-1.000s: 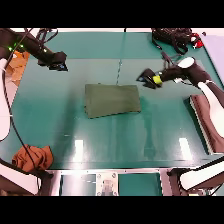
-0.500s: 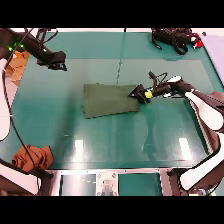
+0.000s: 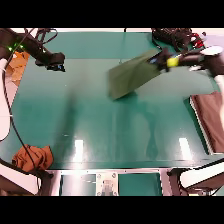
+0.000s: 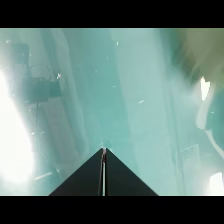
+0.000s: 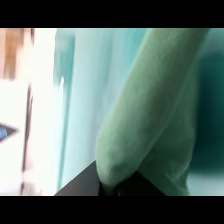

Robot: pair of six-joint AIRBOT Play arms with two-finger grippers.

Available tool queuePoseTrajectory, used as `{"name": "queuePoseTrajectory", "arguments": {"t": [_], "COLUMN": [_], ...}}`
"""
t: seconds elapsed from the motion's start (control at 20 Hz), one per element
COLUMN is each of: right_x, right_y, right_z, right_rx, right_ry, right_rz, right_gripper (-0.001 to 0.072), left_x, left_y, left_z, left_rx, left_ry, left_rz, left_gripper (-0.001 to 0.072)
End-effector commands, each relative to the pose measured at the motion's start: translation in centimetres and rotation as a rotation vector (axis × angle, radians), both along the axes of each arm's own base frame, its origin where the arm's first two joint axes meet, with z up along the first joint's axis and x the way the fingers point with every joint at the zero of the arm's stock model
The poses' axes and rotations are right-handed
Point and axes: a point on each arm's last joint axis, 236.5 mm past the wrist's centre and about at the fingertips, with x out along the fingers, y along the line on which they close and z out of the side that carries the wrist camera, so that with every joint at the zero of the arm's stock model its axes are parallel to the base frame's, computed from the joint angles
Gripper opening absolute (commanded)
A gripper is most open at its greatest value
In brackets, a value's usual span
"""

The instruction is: Fold the shirts.

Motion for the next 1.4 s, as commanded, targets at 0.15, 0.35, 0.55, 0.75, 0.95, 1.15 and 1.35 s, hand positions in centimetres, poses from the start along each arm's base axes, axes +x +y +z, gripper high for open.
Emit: {"name": "queuePoseTrajectory", "arguments": {"t": [0.15, 0.35, 0.55, 0.75, 0.95, 1.15, 1.35], "right_x": [-5.0, -15.0, -23.4, -29.0, -33.1, -39.0, -41.5], "right_y": [-24.5, -35.0, -37.5, -37.4, -36.6, -35.2, -33.9], "right_z": [7.2, 5.0, 2.8, 1.3, -2.7, -9.6, -13.6], "right_rx": [-0.074, -0.135, -0.208, -0.317, -0.352, -0.392, -0.39], "right_ry": [0.013, 0.238, 0.5, 0.698, 0.902, 1.197, 1.344], "right_rz": [-0.493, -0.748, -0.893, -0.949, -0.945, -0.894, -0.851], "right_gripper": [0.0014, 0.0013, 0.0012, 0.0013, 0.0014, 0.0016, 0.0597], "left_x": [-0.3, -0.3, -0.4, -0.4, -0.7, -1.0, -1.0], "left_y": [0.1, 0.0, -0.1, -0.2, -0.2, -0.2, -0.3], "left_z": [-0.1, -0.1, -0.1, 0.0, -0.1, -0.2, -0.1], "left_rx": [0.004, 0.001, -0.003, -0.008, -0.006, -0.005, -0.009], "left_ry": [0.015, 0.015, 0.015, 0.015, 0.027, 0.038, 0.038], "left_rz": [-0.003, -0.005, -0.006, -0.012, -0.019, -0.023, -0.024], "left_gripper": [0.0028, 0.0028, 0.0028, 0.0028, 0.0028, 0.0028, 0.0028]}}
